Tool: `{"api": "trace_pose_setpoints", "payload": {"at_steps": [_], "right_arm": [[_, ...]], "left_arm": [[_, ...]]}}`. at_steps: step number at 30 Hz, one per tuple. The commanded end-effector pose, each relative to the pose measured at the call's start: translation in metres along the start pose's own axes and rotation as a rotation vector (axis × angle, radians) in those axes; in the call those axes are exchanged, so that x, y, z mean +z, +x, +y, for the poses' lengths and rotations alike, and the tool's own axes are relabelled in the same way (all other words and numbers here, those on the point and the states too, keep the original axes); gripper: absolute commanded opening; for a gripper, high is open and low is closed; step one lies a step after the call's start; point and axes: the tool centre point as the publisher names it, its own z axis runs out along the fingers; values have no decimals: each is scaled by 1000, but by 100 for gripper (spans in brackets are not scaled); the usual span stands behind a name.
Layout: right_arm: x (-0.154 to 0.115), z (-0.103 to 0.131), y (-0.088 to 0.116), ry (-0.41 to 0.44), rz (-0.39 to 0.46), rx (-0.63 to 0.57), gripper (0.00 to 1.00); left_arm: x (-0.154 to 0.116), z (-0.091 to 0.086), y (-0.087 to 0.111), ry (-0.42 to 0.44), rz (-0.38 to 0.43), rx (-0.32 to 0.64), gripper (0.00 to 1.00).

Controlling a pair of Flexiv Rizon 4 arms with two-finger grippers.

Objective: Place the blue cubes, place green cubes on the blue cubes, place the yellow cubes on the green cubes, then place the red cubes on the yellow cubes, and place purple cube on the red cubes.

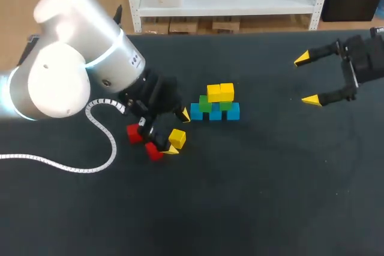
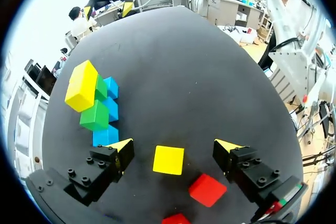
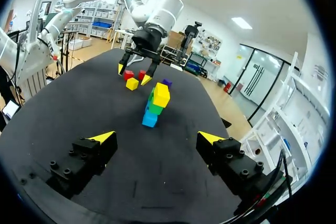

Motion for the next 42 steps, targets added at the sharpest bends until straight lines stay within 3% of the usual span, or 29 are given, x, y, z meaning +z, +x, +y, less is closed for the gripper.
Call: {"api": "trace_pose_setpoints", "payload": {"at_steps": [1, 6, 8, 9, 10, 15, 19, 21, 28, 37, 42], "right_arm": [[0, 0, 0, 0, 1, 1, 100], [0, 0, 0, 0, 1, 1, 100], [0, 0, 0, 0, 1, 1, 100], [0, 0, 0, 0, 1, 1, 100], [0, 0, 0, 0, 1, 1, 100], [0, 0, 0, 0, 1, 1, 100], [0, 0, 0, 0, 1, 1, 100], [0, 0, 0, 0, 1, 1, 100], [0, 0, 0, 0, 1, 1, 100], [0, 0, 0, 0, 1, 1, 100], [0, 0, 0, 0, 1, 1, 100]], "left_arm": [[2, 6, 6, 9, -5, -3, 100], [1, 4, 12, 3, -12, -13, 100], [1, 4, 14, 2, -12, -15, 86], [1, 4, 14, 4, -8, -12, 62], [2, 3, 14, 6, -4, -10, 50], [4, 3, 14, 11, -3, -7, 50], [6, 3, 13, 14, -3, -2, 39], [6, 3, 13, 13, -3, -1, 0], [-3, 1, 9, -13, -17, -37, 0], [-49, -5, -3, -82, -35, -217, 0], [-72, 3, -9, -130, -19, -280, 0]]}}
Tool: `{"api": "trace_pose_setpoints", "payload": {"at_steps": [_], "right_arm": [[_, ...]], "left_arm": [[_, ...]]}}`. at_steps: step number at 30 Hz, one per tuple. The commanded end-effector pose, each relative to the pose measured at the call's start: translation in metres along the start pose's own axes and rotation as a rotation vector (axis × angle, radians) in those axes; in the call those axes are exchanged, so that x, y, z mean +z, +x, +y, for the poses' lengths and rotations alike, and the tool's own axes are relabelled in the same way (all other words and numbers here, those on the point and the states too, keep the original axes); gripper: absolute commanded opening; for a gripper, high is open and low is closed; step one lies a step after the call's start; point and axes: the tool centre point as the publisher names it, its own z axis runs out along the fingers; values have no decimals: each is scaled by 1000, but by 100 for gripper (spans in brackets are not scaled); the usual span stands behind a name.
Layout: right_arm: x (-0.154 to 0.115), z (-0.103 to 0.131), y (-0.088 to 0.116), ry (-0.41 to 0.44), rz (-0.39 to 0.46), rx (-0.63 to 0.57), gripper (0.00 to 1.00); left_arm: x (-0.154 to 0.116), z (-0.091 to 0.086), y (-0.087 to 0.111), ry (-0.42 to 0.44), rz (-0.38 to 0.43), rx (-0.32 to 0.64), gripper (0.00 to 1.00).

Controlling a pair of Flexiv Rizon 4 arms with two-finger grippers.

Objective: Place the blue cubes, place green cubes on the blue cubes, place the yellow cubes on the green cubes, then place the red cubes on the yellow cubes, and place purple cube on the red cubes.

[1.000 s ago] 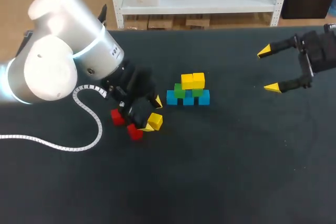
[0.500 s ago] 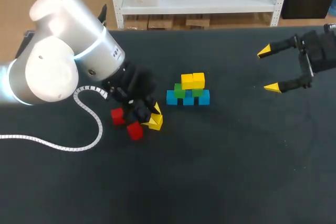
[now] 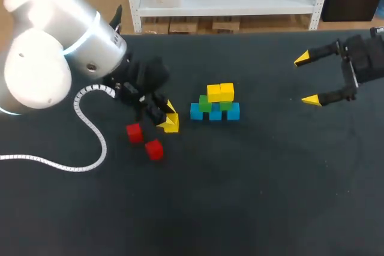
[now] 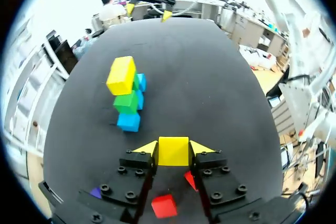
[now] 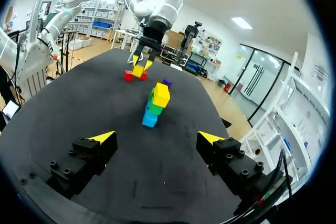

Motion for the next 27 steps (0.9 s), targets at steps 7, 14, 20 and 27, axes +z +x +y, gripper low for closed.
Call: {"api": "trace_pose_setpoints", "payload": {"at_steps": [7, 14, 20, 27], "right_arm": [[0, 0, 0, 0, 1, 1, 100], [0, 0, 0, 0, 1, 1, 100], [0, 0, 0, 0, 1, 1, 100], [0, 0, 0, 0, 1, 1, 100]], "left_arm": [[-34, 21, -24, -95, 21, 3, 0], [-27, 43, -36, -90, 32, 26, 0], [-14, 55, -41, -70, 43, 28, 0], [-4, 64, -48, -61, 40, 9, 0]]}}
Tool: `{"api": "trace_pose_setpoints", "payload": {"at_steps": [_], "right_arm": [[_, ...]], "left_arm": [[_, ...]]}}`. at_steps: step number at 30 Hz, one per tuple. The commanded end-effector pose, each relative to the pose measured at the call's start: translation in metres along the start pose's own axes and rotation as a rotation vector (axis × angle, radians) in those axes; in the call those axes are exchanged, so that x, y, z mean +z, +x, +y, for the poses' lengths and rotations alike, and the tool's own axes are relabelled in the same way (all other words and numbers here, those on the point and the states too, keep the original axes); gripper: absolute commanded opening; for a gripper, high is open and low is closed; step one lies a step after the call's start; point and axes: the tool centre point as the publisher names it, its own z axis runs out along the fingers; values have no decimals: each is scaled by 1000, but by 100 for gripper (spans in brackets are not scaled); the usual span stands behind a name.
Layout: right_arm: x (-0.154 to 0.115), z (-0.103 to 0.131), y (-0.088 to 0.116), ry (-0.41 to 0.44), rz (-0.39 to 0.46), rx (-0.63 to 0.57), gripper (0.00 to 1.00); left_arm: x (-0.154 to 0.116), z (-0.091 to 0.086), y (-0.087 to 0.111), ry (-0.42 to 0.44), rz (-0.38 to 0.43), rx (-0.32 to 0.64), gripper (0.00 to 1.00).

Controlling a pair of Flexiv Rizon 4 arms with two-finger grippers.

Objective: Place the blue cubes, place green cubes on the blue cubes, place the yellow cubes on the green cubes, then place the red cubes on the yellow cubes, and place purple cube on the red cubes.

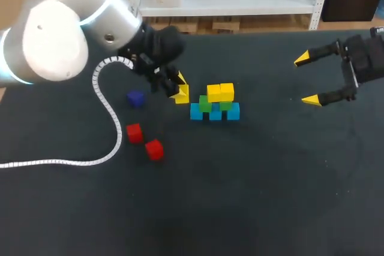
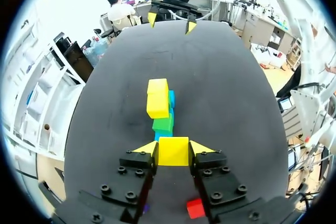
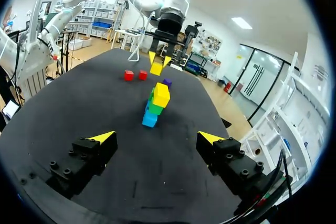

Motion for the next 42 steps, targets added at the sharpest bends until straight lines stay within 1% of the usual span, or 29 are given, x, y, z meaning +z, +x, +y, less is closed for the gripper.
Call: {"api": "trace_pose_setpoints", "payload": {"at_steps": [1, 17, 24, 42], "right_arm": [[0, 0, 0, 0, 1, 1, 100], [0, 0, 0, 0, 1, 1, 100], [0, 0, 0, 0, 1, 1, 100], [0, 0, 0, 0, 1, 1, 100]], "left_arm": [[8, 10, -8, 15, 5, -5, 0], [20, 16, -14, 6, 0, -28, 0], [26, 18, -16, 1, 14, -16, 0], [38, 27, -22, 4, 8, -17, 0]]}}
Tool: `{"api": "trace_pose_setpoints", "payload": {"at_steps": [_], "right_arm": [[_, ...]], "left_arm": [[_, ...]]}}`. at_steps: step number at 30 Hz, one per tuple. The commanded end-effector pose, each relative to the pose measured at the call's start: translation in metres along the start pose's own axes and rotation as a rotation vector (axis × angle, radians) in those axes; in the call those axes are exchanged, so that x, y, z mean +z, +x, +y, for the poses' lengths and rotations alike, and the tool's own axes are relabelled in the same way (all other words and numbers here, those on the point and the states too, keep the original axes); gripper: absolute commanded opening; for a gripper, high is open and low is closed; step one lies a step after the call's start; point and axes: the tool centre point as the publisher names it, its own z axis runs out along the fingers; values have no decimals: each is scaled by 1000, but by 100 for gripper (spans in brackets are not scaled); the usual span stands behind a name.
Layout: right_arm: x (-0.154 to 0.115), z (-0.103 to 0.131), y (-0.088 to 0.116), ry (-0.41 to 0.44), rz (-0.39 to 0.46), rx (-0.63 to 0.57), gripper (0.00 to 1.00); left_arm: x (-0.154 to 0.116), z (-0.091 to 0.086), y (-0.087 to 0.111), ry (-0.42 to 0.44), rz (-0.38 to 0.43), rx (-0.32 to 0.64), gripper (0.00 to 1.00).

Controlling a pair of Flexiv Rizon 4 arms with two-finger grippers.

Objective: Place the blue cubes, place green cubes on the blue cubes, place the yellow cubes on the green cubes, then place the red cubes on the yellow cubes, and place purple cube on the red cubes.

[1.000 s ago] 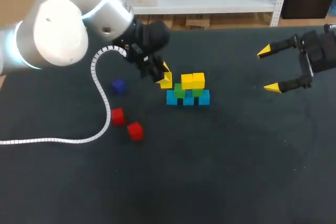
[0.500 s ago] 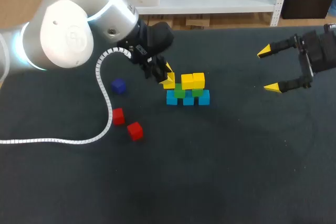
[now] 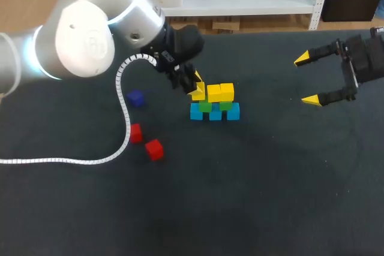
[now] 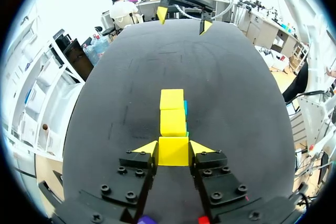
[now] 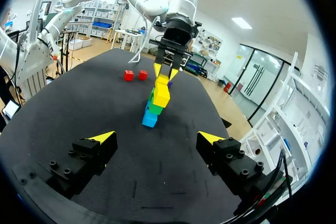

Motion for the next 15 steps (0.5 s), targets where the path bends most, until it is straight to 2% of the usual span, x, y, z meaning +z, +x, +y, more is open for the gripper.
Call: {"api": "trace_pose_setpoints", "payload": {"at_steps": [1, 15], "right_arm": [[0, 0, 0, 0, 1, 1, 100], [0, 0, 0, 0, 1, 1, 100]], "left_arm": [[4, 4, -2, 6, 6, -3, 0], [8, 4, -1, 8, 3, -16, 0]]}}
